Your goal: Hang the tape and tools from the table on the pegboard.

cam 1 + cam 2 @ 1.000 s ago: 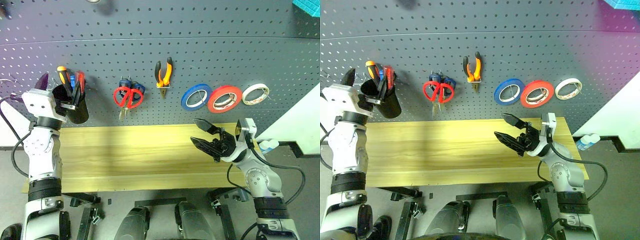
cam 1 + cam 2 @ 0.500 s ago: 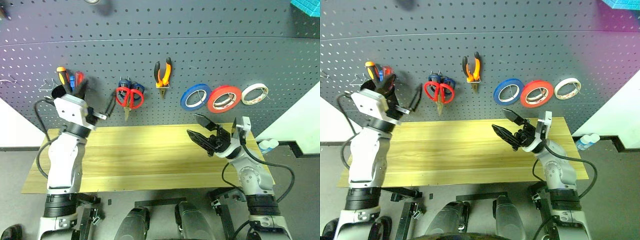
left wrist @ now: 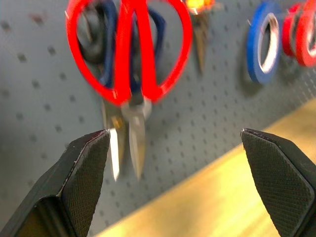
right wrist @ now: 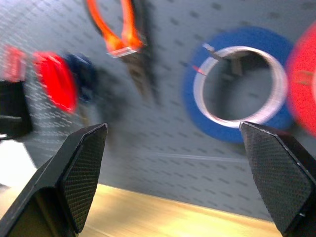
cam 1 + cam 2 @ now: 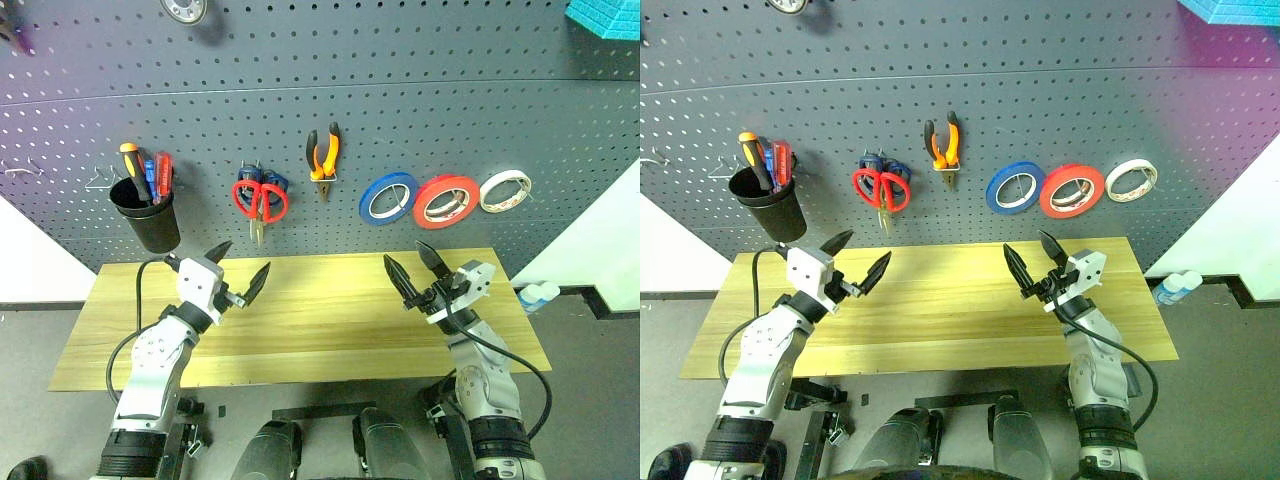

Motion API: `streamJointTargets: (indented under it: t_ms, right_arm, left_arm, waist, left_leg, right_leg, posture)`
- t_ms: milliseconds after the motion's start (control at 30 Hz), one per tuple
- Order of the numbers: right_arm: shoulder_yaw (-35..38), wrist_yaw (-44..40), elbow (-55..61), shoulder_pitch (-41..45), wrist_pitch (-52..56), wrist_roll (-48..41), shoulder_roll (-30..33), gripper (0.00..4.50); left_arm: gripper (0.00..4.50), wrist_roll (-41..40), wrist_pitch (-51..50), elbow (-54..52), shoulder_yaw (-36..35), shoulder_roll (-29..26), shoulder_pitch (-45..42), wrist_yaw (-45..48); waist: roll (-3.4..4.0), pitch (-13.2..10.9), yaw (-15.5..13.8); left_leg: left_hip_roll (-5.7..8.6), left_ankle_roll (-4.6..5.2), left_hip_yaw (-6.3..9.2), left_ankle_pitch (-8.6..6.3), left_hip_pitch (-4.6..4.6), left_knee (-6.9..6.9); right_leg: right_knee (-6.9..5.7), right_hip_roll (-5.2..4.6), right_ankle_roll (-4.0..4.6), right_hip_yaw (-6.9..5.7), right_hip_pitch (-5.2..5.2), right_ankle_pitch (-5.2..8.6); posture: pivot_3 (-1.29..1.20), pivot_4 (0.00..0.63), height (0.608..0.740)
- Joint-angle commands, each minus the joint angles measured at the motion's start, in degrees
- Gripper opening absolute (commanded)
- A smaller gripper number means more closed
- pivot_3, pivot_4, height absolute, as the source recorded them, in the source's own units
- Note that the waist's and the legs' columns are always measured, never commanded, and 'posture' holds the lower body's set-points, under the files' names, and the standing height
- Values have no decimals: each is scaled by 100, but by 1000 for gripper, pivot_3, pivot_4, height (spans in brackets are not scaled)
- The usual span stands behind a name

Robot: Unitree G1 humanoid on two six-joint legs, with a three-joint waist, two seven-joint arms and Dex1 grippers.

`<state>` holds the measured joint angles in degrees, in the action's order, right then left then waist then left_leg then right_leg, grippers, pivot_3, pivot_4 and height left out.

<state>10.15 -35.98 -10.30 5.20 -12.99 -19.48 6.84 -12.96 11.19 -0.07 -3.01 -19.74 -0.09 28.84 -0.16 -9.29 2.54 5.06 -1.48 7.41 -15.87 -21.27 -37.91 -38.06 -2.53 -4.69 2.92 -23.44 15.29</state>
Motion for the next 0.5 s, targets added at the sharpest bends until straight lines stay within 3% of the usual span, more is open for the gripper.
streamJointTargets:
  t_ms: [33, 167, 500]
  right_arm:
    - [81, 802, 52, -245, -317, 588, -28, 4500]
    - [108, 1496, 92, -554, -328, 1020, -14, 4500]
    - [10, 2203, 420, -1275, -310, 1381, 23, 4500]
  left_arm:
    - [4427, 19, 356, 357, -170, 133, 147, -71]
    - [4427, -97, 472, 733, -288, 263, 326, -99]
    - [4427, 86, 1304, 1770, -494, 416, 701, -233]
  waist:
    - [5, 24, 1]
    - [16, 66, 2]
    - [16, 180, 1]
  left_leg:
    - [0, 1, 0, -1, 7, 0]
    - [0, 1, 0, 0, 14, -2]
    - [-2, 3, 1, -2, 76, 0]
  right_leg:
    - [1, 1, 0, 0, 7, 0]
    - [-1, 2, -1, 0, 15, 1]
    - [12, 3, -7, 1, 82, 10]
  posture:
    - [-96, 96, 740]
    - [-96, 90, 740]
    - [-97, 60, 740]
